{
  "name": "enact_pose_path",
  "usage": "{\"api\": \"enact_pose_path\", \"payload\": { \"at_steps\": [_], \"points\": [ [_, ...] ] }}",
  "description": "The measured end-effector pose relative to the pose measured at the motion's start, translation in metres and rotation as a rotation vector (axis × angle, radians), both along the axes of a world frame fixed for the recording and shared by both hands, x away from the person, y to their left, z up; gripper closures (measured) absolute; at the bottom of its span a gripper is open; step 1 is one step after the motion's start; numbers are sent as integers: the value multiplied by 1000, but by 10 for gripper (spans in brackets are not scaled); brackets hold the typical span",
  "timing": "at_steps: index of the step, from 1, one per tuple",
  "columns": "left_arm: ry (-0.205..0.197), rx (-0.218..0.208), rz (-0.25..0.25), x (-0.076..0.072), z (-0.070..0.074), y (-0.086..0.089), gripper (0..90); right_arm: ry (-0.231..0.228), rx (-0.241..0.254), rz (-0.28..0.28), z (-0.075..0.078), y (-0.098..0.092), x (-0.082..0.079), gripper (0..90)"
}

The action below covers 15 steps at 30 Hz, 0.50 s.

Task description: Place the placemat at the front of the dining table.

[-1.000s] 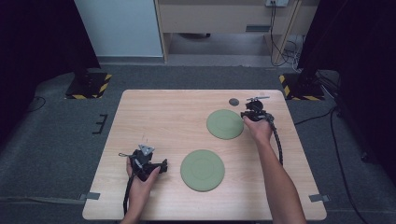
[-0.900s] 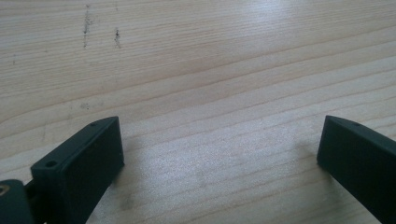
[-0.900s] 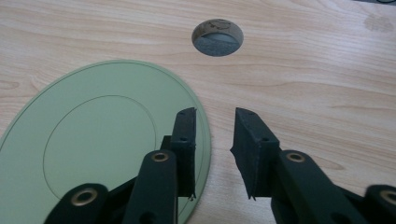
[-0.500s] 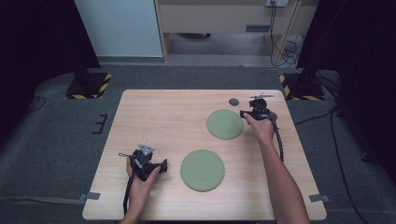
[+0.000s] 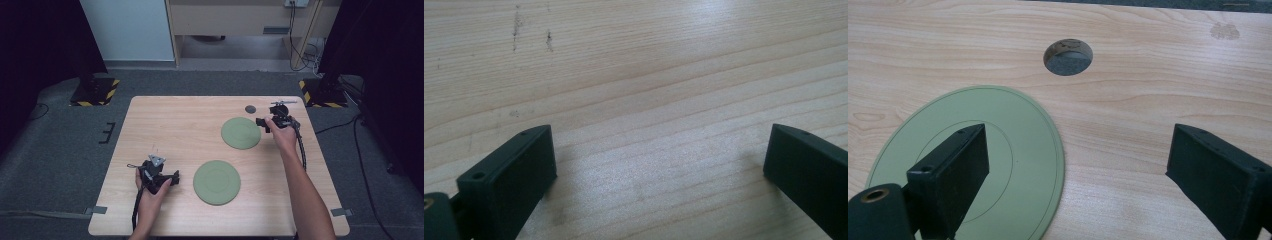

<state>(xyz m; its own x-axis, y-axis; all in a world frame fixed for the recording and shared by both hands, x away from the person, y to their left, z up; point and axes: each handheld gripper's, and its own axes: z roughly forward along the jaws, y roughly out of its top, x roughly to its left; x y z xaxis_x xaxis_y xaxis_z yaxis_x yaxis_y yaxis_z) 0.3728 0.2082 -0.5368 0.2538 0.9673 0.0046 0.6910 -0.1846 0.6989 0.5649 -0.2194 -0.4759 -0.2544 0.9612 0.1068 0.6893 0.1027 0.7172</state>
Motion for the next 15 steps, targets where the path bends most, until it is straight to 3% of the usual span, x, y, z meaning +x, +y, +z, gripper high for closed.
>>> {"api": "enact_pose_path", "payload": {
  "at_steps": [15],
  "points": [
    [-1,2,-17,-1,0,-7,0,-18,6,6,14,0,-5,98]
  ]
}}
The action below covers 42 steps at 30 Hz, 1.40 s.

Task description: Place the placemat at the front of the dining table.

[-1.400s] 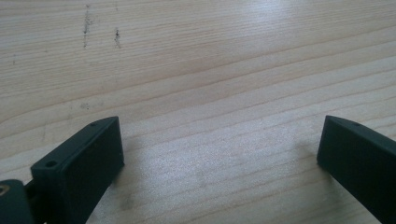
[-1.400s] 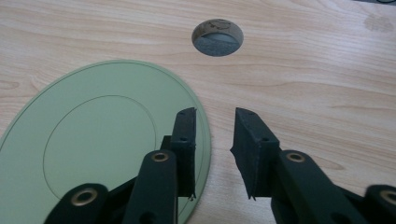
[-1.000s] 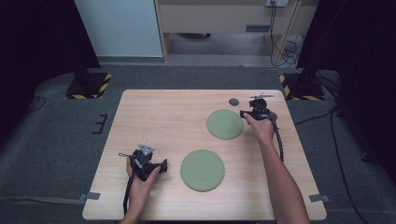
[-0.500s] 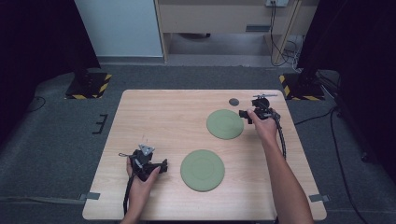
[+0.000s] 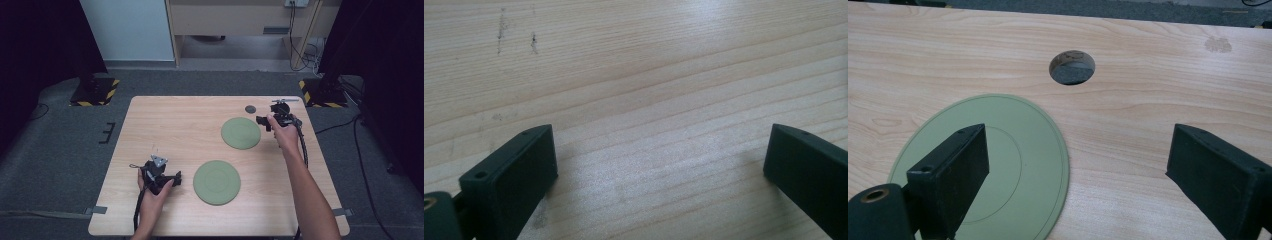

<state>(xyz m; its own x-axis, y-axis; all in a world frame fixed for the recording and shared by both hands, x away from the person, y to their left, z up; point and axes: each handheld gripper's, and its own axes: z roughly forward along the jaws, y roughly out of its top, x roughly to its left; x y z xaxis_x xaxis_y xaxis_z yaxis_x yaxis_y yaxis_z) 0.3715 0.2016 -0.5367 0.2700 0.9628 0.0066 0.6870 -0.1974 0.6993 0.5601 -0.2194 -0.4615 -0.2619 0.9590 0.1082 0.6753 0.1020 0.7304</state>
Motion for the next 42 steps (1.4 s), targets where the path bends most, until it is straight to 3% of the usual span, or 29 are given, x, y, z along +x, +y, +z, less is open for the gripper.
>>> {"api": "enact_pose_path", "payload": {
  "at_steps": [18,28,42],
  "points": [
    [1,-1,0,0,0,0,0,-24,12,24,18,-1,-21,87],
    [1,0,9,-1,0,-1,0,-43,23,9,23,-17,-35,87],
    [1,-2,11,-3,0,0,0,-60,19,25,21,-31,-62,86]
  ]
}}
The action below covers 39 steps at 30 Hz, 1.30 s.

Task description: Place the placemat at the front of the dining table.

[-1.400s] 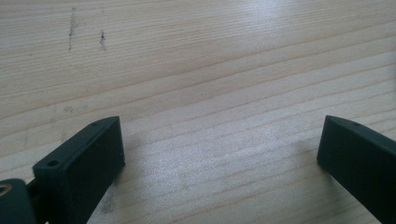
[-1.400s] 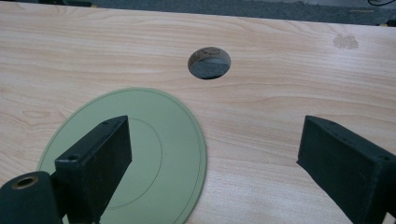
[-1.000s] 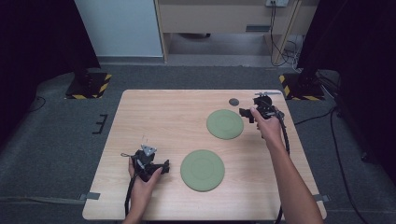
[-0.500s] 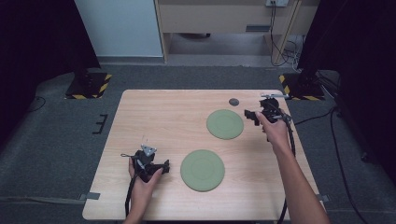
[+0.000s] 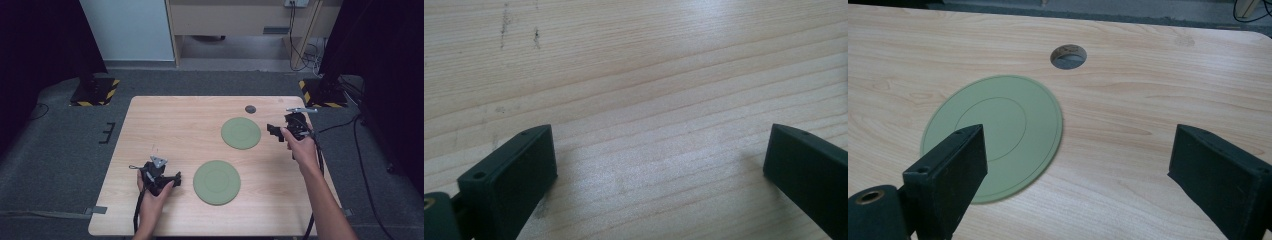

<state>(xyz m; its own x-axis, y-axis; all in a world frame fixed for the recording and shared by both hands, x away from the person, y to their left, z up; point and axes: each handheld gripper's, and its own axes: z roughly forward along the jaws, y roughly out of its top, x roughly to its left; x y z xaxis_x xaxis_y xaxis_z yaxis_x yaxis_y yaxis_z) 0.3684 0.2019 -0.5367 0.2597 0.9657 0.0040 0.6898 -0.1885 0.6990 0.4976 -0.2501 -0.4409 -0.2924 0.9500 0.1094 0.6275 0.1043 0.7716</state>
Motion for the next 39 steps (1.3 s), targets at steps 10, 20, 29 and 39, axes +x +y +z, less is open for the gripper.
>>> {"api": "enact_pose_path", "payload": {
  "at_steps": [10,20,29,39],
  "points": [
    [2,-3,-3,1,0,0,0,3,-4,24,-5,-5,-19,86],
    [2,-3,-3,1,0,0,0,27,1,23,-14,-12,-34,93],
    [2,-3,-3,1,0,0,0,51,-13,55,-21,-16,-46,82],
    [2,-3,-4,1,0,0,0,72,-19,74,-33,-14,-52,78]
  ]
}}
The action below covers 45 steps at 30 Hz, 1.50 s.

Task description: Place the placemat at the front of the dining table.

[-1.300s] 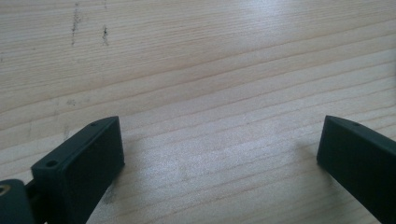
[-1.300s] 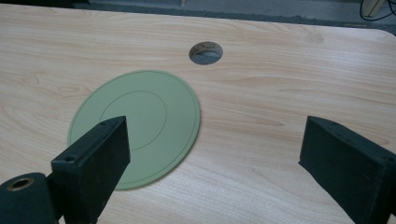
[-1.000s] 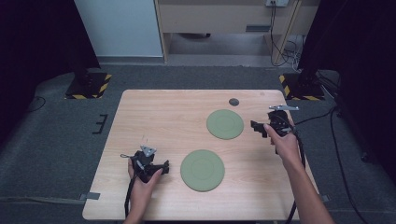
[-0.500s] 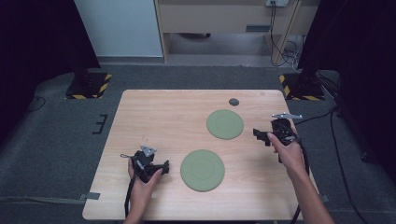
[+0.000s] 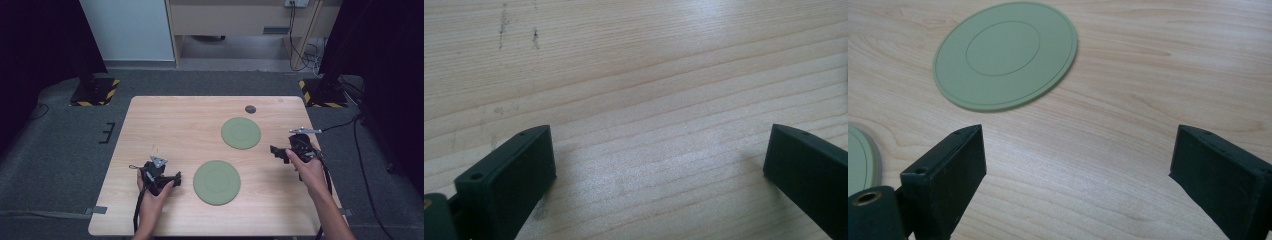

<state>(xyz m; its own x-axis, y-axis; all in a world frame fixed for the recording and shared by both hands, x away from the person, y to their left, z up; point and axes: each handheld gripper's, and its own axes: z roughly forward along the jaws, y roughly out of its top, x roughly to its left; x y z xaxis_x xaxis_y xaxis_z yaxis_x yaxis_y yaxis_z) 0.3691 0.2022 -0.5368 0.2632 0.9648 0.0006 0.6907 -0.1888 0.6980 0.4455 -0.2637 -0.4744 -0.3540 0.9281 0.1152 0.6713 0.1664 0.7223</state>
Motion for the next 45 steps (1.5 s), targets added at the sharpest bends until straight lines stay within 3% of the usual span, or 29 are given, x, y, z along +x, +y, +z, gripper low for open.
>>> {"api": "enact_pose_path", "payload": {
  "at_steps": [22,35,41,45],
  "points": [
    [1,0,-5,0,0,0,0,38,-3,42,-24,9,-24,75],
    [0,0,-6,0,0,0,0,49,-6,11,-42,14,-26,82],
    [0,0,-5,0,0,0,0,70,-59,14,-54,25,-27,78],
    [0,0,-5,0,0,0,0,19,-126,15,-60,32,-31,70]
  ]
}}
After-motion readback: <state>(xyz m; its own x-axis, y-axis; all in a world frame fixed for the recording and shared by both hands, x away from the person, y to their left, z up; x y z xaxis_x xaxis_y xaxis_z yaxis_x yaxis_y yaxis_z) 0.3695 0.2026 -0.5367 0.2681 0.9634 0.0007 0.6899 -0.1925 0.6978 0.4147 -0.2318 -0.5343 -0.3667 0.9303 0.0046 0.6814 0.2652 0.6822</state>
